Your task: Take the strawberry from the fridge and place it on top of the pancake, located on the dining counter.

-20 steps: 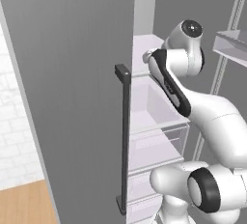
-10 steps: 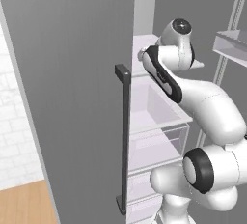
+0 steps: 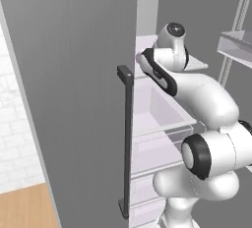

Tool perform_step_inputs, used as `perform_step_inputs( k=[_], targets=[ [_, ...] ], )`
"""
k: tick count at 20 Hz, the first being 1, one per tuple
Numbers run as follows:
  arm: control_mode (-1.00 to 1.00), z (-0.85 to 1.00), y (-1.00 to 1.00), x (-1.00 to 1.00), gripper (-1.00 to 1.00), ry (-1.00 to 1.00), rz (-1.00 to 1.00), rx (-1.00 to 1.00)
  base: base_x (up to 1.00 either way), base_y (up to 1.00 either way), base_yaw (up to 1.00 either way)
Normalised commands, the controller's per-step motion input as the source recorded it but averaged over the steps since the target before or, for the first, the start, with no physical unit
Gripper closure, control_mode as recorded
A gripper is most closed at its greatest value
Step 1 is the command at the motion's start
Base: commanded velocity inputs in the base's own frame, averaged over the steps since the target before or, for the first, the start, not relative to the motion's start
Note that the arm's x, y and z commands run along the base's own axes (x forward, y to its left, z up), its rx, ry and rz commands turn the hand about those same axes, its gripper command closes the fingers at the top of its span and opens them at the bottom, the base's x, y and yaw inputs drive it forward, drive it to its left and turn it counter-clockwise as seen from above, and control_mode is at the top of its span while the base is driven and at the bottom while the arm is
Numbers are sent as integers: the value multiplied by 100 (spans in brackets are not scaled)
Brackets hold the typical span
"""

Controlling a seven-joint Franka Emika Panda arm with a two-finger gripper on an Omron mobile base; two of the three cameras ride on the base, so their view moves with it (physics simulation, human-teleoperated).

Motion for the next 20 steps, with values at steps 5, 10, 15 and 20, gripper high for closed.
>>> perform_step_inputs(
  k=[5, 10, 15, 20],
  targets=[
    [-100, -11, 0, 43, -100, 2, 0, 0, 0, 0, 0],
    [-100, -24, 0, -21, 100, 0, 0, -2, 0, 0, 0],
    [-100, -26, 0, -70, 100, 0, 0, 0, 0, 0, 0],
    [-100, 14, 0, -27, 100, -10, 0, 0, 0, 0, 0]
  ],
)
